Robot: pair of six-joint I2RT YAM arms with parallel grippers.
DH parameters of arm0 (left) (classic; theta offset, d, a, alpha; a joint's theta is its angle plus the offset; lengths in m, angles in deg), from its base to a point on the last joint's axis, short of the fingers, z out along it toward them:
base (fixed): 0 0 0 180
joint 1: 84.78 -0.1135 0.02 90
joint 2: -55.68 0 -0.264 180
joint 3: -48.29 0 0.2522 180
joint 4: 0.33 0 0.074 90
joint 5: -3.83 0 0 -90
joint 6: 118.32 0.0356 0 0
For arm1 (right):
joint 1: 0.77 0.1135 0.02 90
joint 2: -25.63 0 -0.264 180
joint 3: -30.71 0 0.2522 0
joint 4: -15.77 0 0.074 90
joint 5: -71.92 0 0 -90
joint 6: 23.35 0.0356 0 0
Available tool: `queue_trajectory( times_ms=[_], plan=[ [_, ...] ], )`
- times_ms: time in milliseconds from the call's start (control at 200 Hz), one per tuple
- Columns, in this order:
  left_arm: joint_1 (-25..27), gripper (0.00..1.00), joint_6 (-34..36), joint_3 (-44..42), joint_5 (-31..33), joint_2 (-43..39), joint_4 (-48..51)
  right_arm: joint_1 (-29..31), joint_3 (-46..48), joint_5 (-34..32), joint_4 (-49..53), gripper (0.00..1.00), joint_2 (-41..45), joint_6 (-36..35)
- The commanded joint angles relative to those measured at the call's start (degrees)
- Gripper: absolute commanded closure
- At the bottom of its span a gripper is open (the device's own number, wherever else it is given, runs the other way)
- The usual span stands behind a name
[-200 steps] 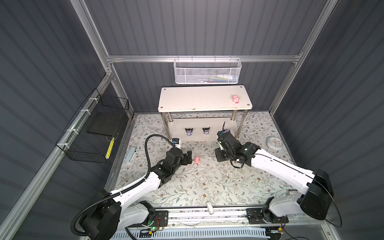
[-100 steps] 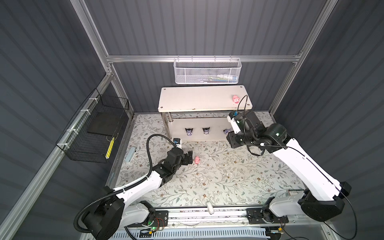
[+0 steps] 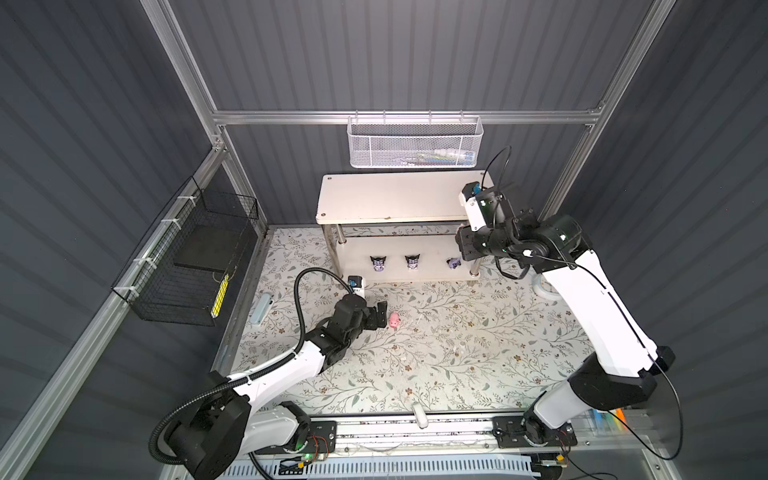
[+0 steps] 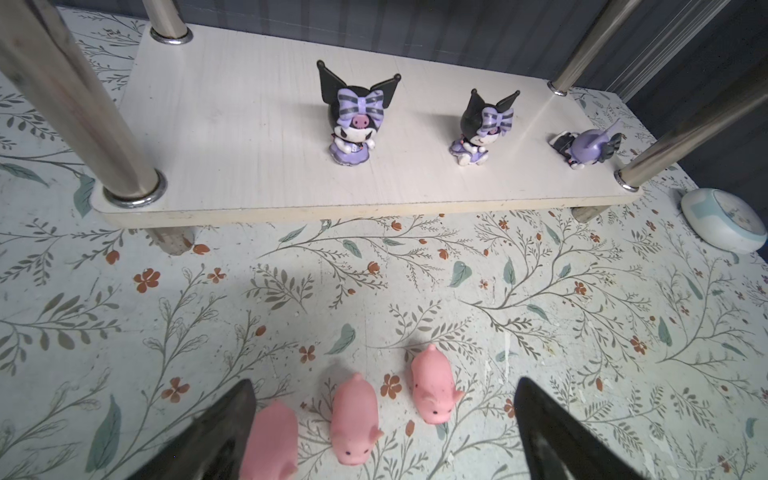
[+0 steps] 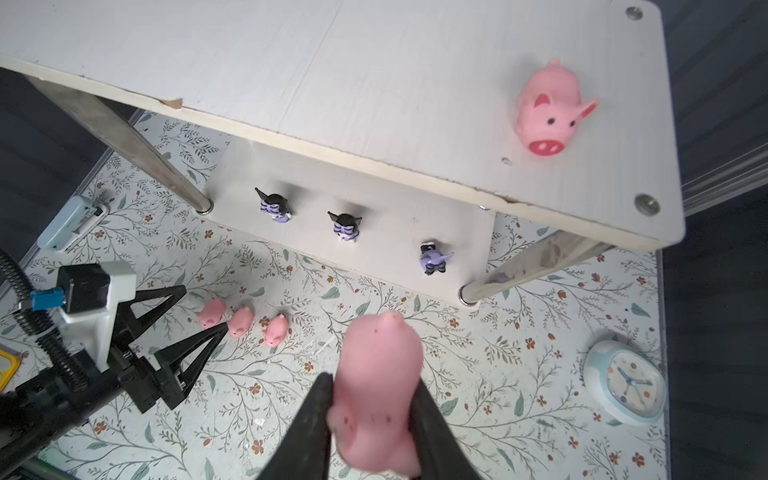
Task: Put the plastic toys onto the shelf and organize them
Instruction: 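Carry the pink pig up to the shelf top beside the first pig, then lower the pink pig onto the shelf top and open the right gripper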
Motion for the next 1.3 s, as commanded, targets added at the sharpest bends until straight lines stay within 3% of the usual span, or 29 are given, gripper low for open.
queue_trajectory(
  times_ms=[0, 485, 1296],
  plan=[
    [-0.3, 0.03, 0.1, -1.0, -0.8, 0.0, -1.0, -2.0, -1.1, 0.4, -2.9, 0.70, -1.9, -2.0],
    [-0.3, 0.03, -0.2, -1.7, -1.1, -0.1, -1.1, -5.4, -19.0, 2.5, -3.0, 0.69, -15.3, -4.3],
    [-0.4, 0.03, 0.3, -1.9, -0.8, 0.9, -1.3, -8.8, -25.5, 5.7, -4.9, 0.68, -24.0, -4.3]
  ],
)
